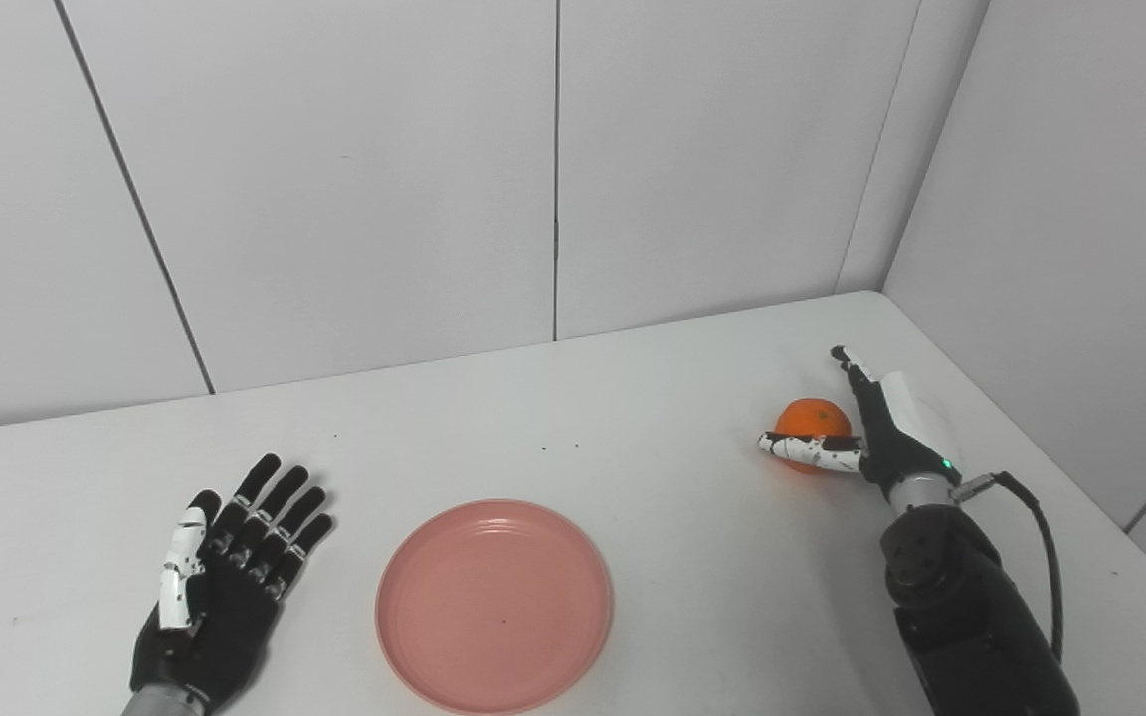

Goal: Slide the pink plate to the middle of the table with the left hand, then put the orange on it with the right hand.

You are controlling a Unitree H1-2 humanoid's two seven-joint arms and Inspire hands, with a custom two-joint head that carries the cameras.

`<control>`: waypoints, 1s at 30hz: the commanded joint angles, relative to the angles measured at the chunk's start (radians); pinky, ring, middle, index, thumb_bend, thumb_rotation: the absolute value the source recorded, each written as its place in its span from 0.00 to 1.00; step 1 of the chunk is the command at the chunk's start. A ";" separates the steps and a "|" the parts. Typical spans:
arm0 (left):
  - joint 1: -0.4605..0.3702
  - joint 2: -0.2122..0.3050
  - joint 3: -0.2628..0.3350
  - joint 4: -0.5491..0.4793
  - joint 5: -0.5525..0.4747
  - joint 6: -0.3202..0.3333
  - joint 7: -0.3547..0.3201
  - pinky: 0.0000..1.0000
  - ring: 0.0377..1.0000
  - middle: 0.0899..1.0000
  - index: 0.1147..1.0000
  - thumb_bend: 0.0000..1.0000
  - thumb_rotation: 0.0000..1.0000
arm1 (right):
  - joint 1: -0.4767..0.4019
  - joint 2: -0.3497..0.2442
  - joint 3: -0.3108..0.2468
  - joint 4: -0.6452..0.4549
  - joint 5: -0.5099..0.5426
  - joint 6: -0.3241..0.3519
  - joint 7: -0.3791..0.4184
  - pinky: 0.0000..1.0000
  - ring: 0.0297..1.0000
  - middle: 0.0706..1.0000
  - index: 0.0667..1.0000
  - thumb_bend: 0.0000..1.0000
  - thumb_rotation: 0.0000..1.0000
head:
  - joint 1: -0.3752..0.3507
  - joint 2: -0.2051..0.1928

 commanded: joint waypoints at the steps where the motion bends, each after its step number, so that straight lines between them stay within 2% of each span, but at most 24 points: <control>1: 0.028 0.014 0.001 0.021 0.013 0.050 0.031 0.92 0.90 0.90 0.89 0.32 1.00 | -0.051 -0.017 0.002 0.003 -0.005 -0.001 -0.009 0.74 0.85 0.90 0.90 1.00 0.45 | 0.004 0.001; 11: 0.030 0.016 0.000 0.018 0.015 0.049 0.037 0.92 0.90 0.90 0.89 0.31 1.00 | -0.084 -0.028 0.030 0.079 0.017 -0.004 -0.031 0.76 0.86 0.90 0.90 1.00 0.45 | 0.005 0.004; 26: 0.032 0.016 -0.006 0.006 0.011 0.054 0.053 0.92 0.90 0.89 0.89 0.31 1.00 | -0.118 -0.056 0.068 0.159 0.062 -0.005 -0.071 0.73 0.83 0.87 0.86 1.00 0.42 | 0.012 0.007; 28: 0.033 0.017 -0.006 0.006 0.012 0.053 0.049 0.92 0.90 0.89 0.88 0.31 1.00 | -0.116 -0.058 0.070 0.163 0.071 -0.013 -0.086 0.71 0.80 0.83 0.83 0.98 0.38 | 0.017 0.008; 30: 0.033 0.019 -0.007 0.007 0.012 0.051 0.042 0.92 0.90 0.90 0.89 0.31 1.00 | -0.110 -0.060 0.070 0.152 0.078 -0.017 -0.098 0.60 0.67 0.70 0.70 0.91 0.26 | 0.017 0.008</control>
